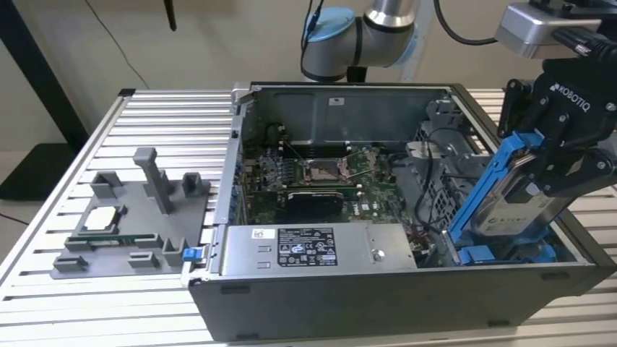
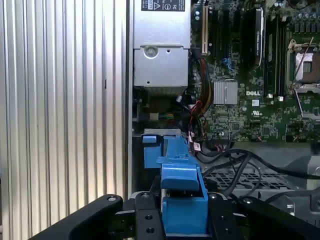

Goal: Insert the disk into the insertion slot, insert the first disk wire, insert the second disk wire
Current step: 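Insert the disk into the insertion slot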

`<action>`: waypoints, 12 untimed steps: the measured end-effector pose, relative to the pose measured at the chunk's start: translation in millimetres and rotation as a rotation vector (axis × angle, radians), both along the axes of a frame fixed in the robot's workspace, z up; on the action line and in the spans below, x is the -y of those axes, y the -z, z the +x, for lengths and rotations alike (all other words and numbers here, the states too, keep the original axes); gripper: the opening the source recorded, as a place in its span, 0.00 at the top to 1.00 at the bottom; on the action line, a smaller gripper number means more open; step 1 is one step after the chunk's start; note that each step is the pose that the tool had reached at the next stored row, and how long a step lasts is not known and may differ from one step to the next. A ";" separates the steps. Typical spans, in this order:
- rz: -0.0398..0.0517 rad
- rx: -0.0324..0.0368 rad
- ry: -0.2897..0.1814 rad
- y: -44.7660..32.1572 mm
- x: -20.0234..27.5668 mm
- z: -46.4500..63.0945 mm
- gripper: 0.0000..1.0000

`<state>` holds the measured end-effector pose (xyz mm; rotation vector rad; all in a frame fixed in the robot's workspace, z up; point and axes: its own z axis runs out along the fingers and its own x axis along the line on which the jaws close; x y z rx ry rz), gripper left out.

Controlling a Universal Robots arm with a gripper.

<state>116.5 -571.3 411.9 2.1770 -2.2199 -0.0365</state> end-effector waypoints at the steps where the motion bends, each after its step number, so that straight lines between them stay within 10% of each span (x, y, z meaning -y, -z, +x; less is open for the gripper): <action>1: 0.0001 0.0000 0.000 0.5 -0.1 0.1 1.00; 12: 0.0030 0.0000 0.000 7.2 -2.0 1.5 1.00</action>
